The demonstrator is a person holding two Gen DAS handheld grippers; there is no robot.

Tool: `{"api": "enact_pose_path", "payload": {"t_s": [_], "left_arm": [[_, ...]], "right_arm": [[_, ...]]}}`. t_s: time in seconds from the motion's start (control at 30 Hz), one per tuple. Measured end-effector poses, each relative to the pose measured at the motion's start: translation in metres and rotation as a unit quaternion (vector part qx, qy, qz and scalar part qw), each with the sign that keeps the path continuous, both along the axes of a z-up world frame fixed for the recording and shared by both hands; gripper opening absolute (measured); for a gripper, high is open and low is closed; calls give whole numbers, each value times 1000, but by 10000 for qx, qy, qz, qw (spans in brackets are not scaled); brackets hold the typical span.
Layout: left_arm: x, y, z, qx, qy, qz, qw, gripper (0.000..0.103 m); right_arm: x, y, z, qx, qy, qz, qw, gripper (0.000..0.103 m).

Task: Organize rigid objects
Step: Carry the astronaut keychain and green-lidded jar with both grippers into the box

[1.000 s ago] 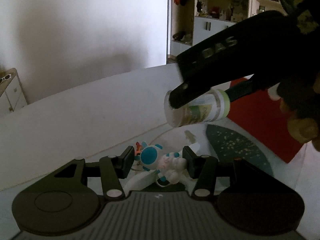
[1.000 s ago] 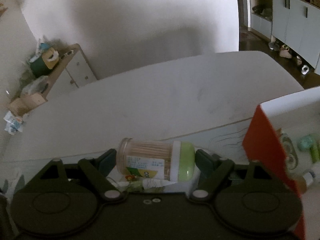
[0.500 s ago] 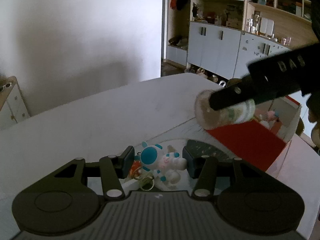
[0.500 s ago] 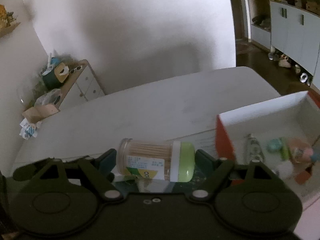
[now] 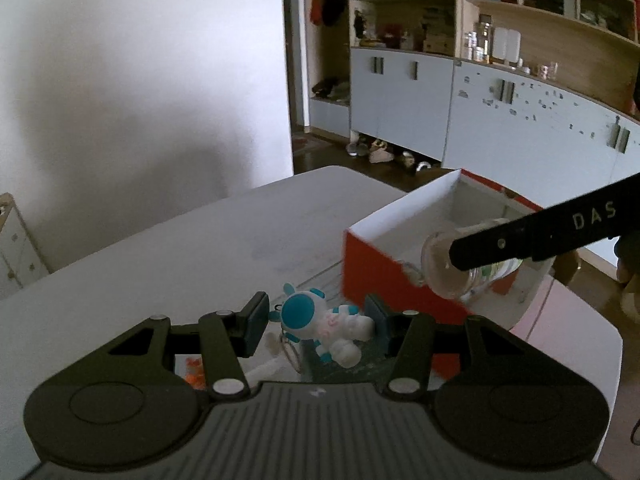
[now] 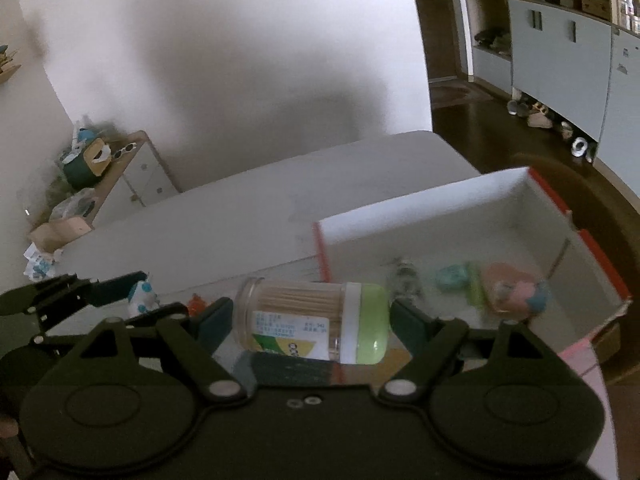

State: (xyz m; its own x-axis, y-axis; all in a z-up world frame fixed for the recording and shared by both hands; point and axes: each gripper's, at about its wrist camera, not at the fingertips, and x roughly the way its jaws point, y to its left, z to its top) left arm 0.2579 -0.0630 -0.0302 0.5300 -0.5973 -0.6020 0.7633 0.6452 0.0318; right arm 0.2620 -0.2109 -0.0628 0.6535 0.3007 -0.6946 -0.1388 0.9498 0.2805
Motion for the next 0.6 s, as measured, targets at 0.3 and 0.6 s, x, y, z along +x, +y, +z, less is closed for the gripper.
{"api": "enact_pose_path", "payload": {"t_s": [0.3, 0.6], "left_arm": [[-21, -71, 1, 65, -37, -213, 9997, 52], [-20, -146, -7, 245, 39, -307, 9992, 52]], "right_arm": [[0, -73, -13, -57, 101, -134, 9998, 85], [7, -122, -34, -279, 215, -42, 9994, 85]]}}
